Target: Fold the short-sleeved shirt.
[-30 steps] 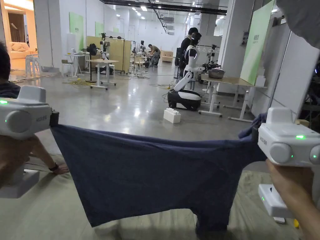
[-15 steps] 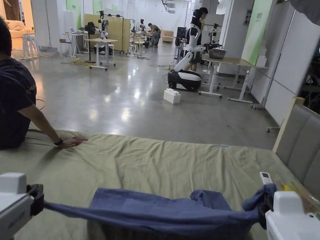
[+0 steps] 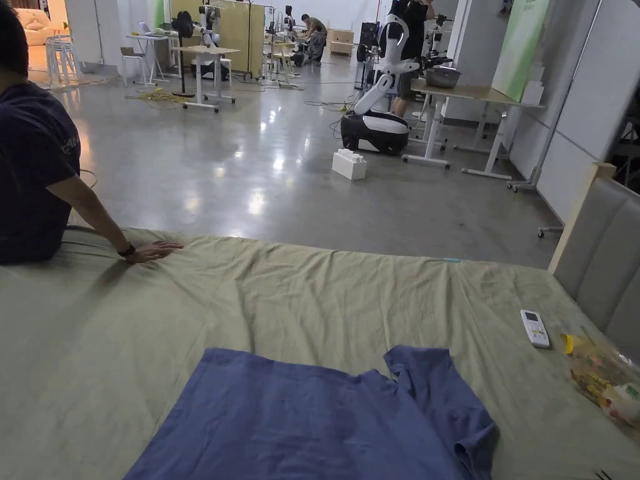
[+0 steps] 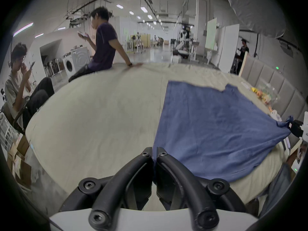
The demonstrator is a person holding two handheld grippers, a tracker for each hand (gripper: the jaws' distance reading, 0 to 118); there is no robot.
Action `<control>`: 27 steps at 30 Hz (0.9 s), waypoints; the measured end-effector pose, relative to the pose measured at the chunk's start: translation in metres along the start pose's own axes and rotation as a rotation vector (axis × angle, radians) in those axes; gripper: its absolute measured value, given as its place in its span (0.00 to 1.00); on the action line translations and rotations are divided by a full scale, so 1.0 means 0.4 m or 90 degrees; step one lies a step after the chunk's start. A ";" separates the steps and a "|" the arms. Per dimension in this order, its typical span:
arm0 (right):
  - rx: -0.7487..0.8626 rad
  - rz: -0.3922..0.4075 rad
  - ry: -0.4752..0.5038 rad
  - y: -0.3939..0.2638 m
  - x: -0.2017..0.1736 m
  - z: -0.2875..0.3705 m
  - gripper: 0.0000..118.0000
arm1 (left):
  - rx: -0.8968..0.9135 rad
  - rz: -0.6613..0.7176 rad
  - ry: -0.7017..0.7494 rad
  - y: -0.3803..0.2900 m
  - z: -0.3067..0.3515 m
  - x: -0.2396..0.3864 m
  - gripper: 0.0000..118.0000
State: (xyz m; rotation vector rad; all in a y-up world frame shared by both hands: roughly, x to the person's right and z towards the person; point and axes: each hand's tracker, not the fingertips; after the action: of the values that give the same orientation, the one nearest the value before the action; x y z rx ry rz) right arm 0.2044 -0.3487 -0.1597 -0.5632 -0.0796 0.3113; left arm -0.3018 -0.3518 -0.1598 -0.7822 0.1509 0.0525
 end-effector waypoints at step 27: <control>0.279 -0.103 0.012 0.269 -0.086 0.036 0.72 | 0.259 -0.022 -0.031 0.212 0.040 0.169 0.52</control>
State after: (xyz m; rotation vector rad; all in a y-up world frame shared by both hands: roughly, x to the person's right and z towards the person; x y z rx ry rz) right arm 0.1407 -0.2658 -0.2048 -0.1235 -0.0357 0.1582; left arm -0.2420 -0.2812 -0.2183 -0.3771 0.0968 0.0071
